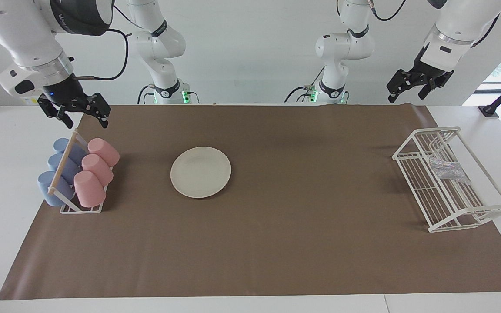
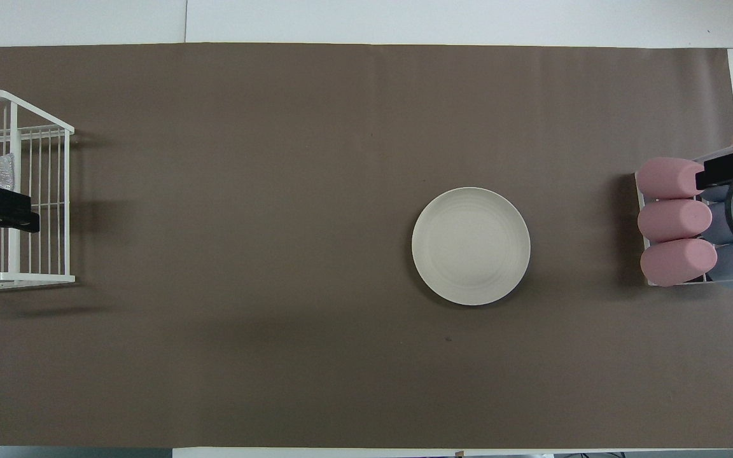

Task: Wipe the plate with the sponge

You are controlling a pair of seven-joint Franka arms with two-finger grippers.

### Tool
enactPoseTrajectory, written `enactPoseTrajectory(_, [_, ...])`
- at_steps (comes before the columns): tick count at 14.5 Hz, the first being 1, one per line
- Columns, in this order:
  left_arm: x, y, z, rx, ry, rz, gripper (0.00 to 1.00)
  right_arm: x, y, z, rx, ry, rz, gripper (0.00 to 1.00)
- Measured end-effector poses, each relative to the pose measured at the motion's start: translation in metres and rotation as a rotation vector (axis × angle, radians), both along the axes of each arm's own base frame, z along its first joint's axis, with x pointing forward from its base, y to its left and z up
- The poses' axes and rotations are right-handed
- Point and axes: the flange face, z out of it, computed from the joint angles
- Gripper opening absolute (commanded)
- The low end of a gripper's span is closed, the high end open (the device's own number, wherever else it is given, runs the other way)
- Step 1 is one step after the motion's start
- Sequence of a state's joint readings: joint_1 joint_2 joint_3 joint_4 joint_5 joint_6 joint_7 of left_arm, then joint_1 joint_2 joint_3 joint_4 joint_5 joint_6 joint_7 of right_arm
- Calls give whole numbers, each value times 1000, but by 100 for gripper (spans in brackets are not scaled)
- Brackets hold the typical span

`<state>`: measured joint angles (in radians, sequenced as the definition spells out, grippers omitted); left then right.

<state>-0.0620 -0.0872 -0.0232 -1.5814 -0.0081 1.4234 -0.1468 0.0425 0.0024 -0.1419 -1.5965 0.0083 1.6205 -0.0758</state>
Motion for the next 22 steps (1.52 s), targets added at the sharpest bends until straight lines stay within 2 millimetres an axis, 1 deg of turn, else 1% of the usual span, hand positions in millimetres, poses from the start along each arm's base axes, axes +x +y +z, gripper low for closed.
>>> enactPoseTrajectory(2, [4, -1, -12, -7, 8, 0, 100, 0, 0, 0, 0, 0, 0, 100])
enactPoseTrajectory(4, [15, -2, -22, -11, 7, 4, 100, 0, 0, 0, 0, 0, 0, 100])
enactPoseTrajectory(6, [24, -2, -22, -15, -1, 5, 100, 0, 0, 0, 0, 0, 0, 100])
enactPoseTrajectory(8, [27, -3, -23, -20, -5, 5, 100, 0, 0, 0, 0, 0, 0, 100])
enactPoseTrajectory(13, [29, 1, -21, -60, -19, 23, 100, 0, 0, 0, 0, 0, 0, 100])
enactPoseTrajectory(22, [29, 1, -22, -37, -20, 17, 100, 0, 0, 0, 0, 0, 0, 100])
